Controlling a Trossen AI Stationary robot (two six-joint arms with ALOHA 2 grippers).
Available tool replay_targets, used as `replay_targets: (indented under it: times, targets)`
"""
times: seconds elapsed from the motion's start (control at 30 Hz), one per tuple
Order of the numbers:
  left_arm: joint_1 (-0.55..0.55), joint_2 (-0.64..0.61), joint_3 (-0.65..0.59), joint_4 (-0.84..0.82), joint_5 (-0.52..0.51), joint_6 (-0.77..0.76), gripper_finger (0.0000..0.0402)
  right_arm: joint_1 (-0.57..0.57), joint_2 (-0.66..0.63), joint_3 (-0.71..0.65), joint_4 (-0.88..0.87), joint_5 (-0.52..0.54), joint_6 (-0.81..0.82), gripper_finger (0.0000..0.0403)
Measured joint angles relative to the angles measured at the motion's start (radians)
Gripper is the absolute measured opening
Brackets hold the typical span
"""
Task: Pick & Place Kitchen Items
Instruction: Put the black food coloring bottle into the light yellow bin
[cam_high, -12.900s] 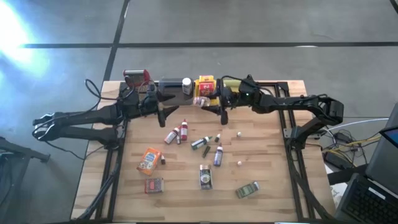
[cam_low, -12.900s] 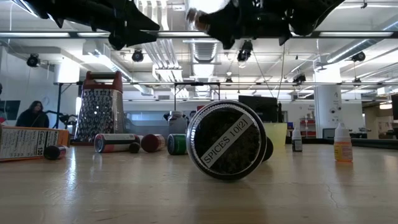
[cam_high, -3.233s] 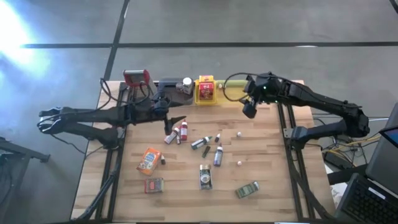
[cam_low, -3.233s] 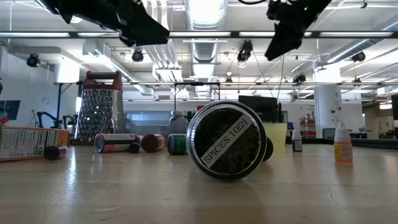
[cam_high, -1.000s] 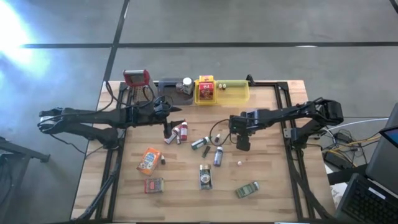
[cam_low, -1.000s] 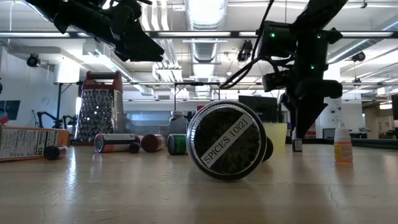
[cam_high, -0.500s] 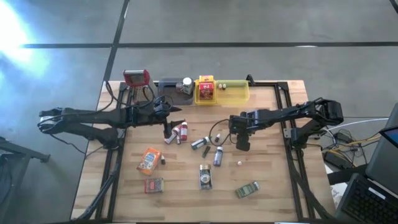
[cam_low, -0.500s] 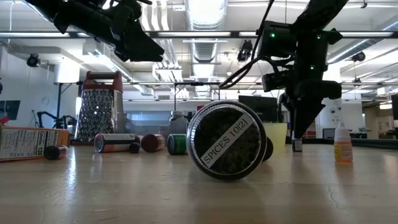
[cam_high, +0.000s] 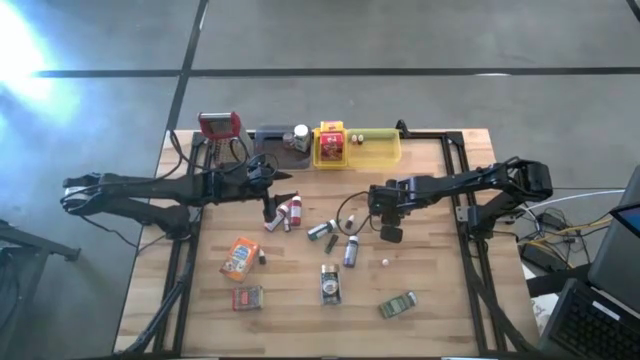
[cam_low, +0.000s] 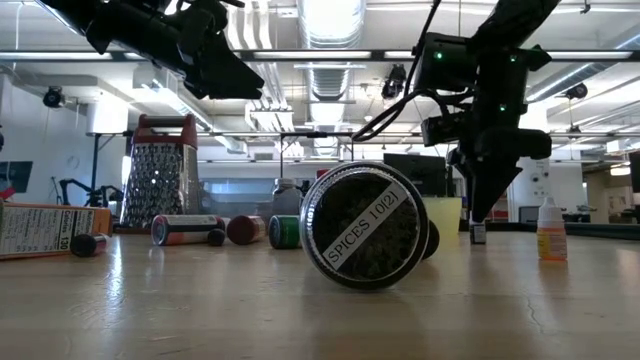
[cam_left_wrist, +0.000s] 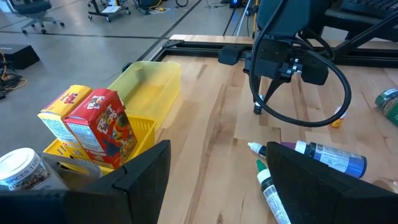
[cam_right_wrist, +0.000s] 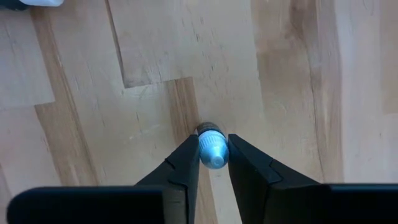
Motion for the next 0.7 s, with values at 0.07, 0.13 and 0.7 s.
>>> replay_targets:
  times: [0.07, 0.13, 0.7]
  targets:
    - [0.000, 0.000, 0.000, 0.000, 0.000, 0.000, 0.0268, 0.000, 0.000, 0.000, 0.000, 0.000, 0.001, 0.0073]
    - [0.000, 0.000, 0.000, 0.000, 0.000, -0.001, 0.0268, 0.000, 0.000, 0.000, 0.001, 0.000, 0.000, 0.0073]
    - [0.000, 0.000, 0.000, 0.001, 0.000, -0.003, 0.0268, 0.000, 0.000, 0.004, 0.015, -0.003, 0.000, 0.0062]
